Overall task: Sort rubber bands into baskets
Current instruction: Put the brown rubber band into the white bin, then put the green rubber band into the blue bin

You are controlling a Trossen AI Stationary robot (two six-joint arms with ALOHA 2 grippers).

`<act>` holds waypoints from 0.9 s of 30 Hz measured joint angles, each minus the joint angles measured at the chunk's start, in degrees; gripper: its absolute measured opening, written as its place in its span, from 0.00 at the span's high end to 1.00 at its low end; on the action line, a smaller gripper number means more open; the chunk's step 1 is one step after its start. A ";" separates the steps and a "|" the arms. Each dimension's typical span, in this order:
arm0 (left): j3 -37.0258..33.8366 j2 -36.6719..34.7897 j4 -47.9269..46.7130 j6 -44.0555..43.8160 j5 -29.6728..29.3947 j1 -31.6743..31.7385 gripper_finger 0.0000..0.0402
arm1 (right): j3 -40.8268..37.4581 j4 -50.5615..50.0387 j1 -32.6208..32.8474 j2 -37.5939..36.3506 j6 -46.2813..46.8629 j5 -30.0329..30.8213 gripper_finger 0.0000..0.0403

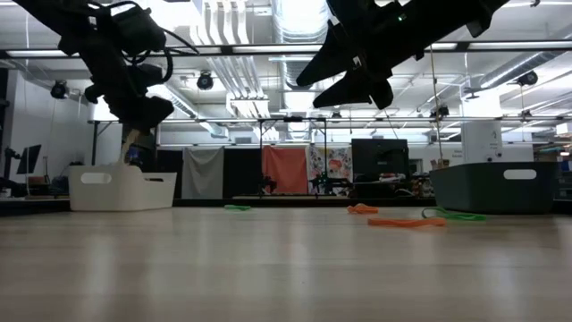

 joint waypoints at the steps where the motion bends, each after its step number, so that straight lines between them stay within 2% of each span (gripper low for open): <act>1: 0.00 0.20 0.00 -0.02 0.00 0.00 0.99 | 0.00 0.01 0.00 0.00 0.00 -0.02 0.34; 5: 0.00 0.70 0.00 -0.09 0.00 -0.02 0.92 | 0.00 0.01 0.00 0.00 0.04 -0.02 0.32; 13: 0.00 0.61 0.00 -1.27 -1.74 -0.02 0.67 | -0.01 -0.03 0.00 0.02 0.09 -0.02 0.32; 18: 0.00 0.61 -0.53 -2.12 -3.58 -0.02 0.54 | -0.01 -0.47 0.00 0.02 0.11 -0.02 0.32; 24: 0.00 0.59 -1.53 -2.25 -2.20 -0.13 0.47 | -0.01 -1.83 0.00 0.02 0.25 0.03 0.31; 27: 0.00 0.50 -2.25 -2.29 1.05 -0.44 0.47 | -0.01 -2.67 0.00 0.02 1.10 0.47 0.31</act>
